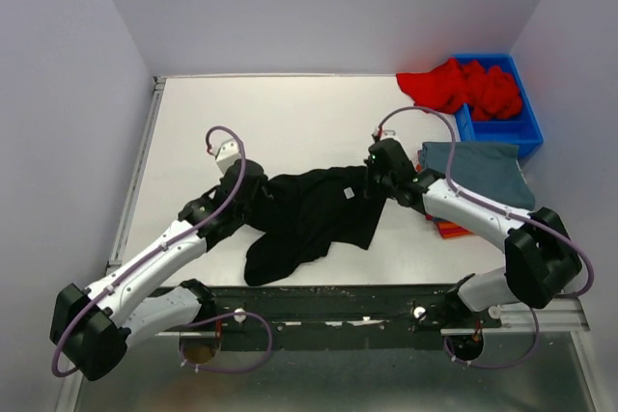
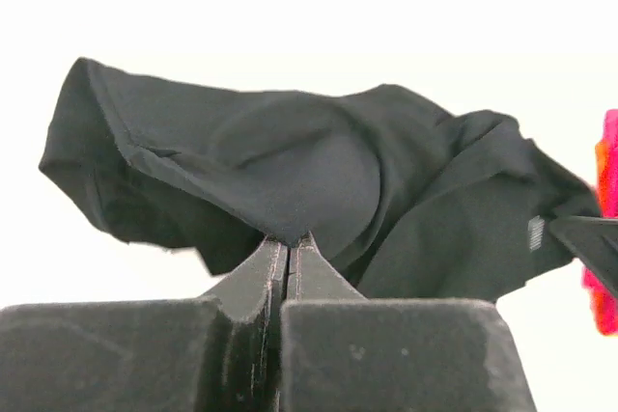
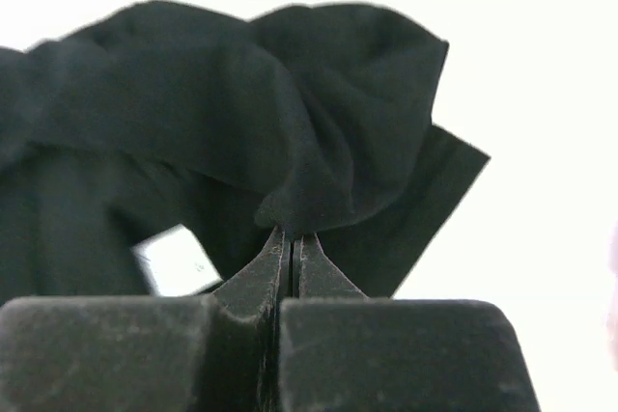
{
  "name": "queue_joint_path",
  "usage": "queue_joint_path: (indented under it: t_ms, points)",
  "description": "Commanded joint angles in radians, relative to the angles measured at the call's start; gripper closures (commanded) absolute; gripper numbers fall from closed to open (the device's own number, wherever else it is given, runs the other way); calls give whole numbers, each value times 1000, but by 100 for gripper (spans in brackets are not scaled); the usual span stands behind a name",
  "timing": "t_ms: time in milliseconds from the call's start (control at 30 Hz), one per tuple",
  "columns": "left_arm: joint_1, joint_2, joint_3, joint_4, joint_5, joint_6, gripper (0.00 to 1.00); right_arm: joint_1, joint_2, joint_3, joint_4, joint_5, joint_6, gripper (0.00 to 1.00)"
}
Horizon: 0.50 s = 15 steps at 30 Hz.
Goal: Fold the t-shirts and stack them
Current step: Flatten out the tshirt
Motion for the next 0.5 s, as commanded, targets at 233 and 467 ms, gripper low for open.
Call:
queue_joint_path:
  t_ms: [233, 467]
  points:
    - [293, 178, 546, -111, 5, 168, 100, -188, 75, 479, -138, -74, -15, 99]
    - [463, 383, 1184, -332, 35, 243, 100, -251, 221, 1108, -376, -169, -87, 99]
